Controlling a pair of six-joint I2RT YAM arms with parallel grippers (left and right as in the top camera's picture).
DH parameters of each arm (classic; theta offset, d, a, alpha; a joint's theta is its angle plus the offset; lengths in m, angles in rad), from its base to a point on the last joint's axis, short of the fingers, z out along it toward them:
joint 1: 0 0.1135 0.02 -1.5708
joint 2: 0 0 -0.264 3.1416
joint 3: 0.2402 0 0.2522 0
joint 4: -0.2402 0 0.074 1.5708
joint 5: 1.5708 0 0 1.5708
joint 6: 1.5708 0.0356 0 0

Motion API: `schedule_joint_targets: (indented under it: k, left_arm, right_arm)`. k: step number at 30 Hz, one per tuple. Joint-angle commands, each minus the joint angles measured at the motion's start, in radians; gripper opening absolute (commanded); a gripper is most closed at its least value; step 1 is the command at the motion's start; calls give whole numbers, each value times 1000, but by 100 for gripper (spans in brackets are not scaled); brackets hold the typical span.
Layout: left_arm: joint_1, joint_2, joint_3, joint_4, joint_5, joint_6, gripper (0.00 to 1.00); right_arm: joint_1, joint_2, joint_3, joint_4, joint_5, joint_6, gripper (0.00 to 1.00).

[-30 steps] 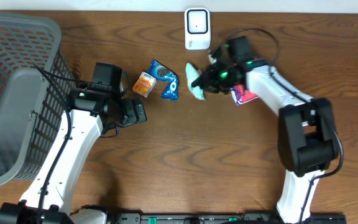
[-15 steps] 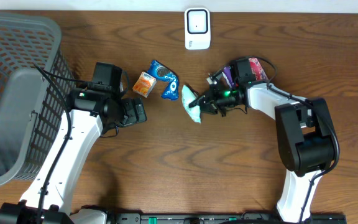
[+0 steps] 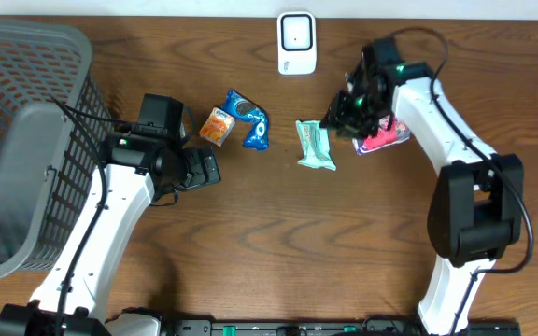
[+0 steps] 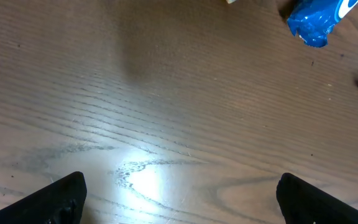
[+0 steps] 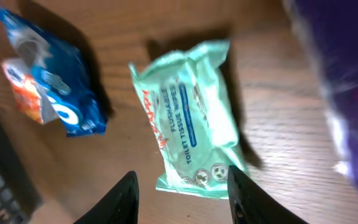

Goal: Scan the item barcode

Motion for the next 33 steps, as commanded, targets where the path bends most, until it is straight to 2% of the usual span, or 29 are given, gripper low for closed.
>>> schedule_joint_targets:
  k: [1,7,9,12,15,22,29,33]
  left_arm:
    - [2,2,-8,-4,-6,5,98]
    - [2,2,-8,-4,-6,5,98]
    - [2,2,-8,-4,-6,5,98]
    - [2,2,-8,-4,-6,5,98]
    - [2,2,-8,-4,-6,5,98]
    - [2,2,-8,-4,-6,5,98]
    - [2,2,-8,-4,-6,5,98]
    - [2,2,-8,-4,-6,5,98]
  right_arm:
    - [17,-17,20,-27,70,-67,40]
    - [110,-17,19,-36,79,-120,44]
    - [164,-17,19,-39,180,-119,44]
    - [258,-17,1,-41,464,-53,54]
    - [335,-17,-29,-23,640,-7,55]
    - [492,-12,-144,129,913,1,63]
    - [512,37,-183,196,990,1,63]
    - [485,82,-183,216,912,-18,63]
